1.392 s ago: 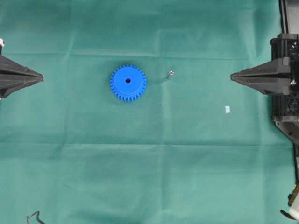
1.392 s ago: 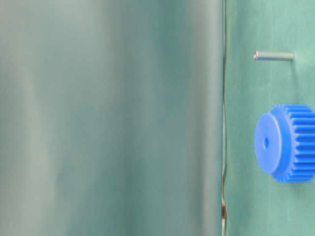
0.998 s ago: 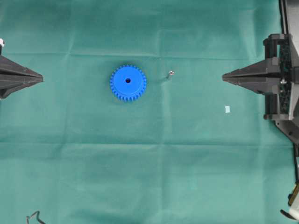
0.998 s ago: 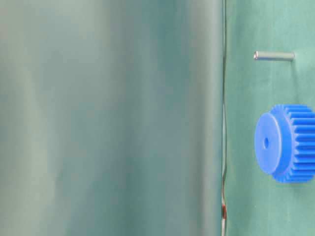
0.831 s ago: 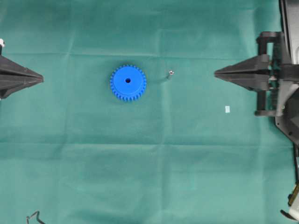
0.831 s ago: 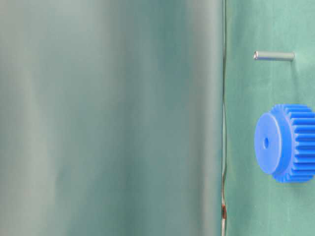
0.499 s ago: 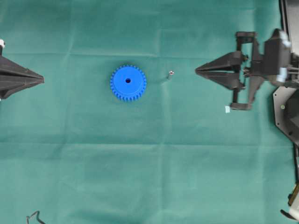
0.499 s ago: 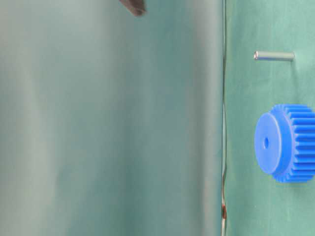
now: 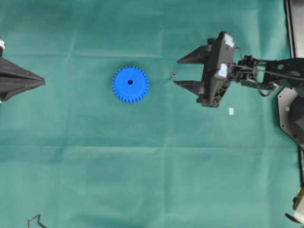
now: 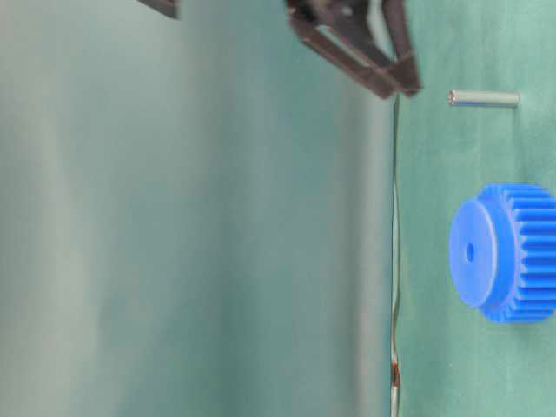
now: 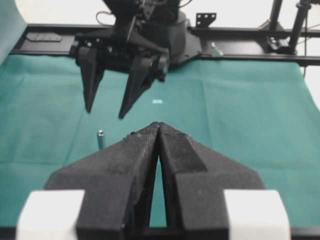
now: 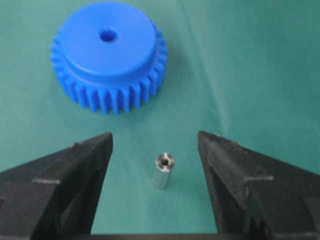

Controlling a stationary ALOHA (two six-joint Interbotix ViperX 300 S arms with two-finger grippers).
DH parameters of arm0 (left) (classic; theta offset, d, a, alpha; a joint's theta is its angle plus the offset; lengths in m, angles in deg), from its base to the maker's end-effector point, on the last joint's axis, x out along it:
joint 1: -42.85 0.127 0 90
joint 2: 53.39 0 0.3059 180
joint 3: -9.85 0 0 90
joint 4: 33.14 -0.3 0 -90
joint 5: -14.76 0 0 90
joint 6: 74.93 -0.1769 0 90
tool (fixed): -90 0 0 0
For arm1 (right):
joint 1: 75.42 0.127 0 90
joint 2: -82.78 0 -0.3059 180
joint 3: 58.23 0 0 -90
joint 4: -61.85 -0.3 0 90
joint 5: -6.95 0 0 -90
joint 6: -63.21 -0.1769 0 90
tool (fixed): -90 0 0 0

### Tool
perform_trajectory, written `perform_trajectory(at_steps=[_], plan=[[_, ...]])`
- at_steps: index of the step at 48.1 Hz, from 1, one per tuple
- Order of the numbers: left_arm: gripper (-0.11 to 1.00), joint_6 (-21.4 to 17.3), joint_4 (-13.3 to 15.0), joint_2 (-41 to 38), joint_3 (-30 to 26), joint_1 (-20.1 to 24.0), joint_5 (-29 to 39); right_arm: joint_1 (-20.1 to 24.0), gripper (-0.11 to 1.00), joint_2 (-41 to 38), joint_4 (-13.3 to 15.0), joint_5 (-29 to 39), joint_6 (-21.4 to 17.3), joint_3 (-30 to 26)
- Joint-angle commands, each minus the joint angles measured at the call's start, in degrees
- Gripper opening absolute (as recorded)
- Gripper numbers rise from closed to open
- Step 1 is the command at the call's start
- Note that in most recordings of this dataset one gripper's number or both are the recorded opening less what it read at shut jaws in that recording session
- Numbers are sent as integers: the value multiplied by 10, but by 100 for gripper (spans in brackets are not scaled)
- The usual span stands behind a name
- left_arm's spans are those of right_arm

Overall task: Insert the shaft into the center hole of the gear.
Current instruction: 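Lower the right gripper and close it on the silver shaft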

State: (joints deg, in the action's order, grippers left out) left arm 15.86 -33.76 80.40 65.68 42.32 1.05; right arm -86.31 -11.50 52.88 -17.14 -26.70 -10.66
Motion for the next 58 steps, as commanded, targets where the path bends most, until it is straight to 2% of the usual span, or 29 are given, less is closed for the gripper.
perform_trajectory(at_steps=[1,12,36,41,50,58], plan=[[0,1,-1,-4,-13,-2,-2,-3,71,-22,-11,-26,-1,-11],[0,1,-1,-4,-12,-2,-2,-3,70,-69,-22,-46,-8,-18],[0,2,-1,-4,-13,-2,4,-3,69,-83,-24,-47,-14,-18],[0,2,-2,-4,-13,-2,6,-3,59,-84,-24,-41,-14,-18],[0,4,-2,-4,-13,-2,7,-2,17,-83,-22,-33,-14,-18],[0,5,-1,-4,-13,-2,8,-3,17,-83,-22,-31,-14,-18]])
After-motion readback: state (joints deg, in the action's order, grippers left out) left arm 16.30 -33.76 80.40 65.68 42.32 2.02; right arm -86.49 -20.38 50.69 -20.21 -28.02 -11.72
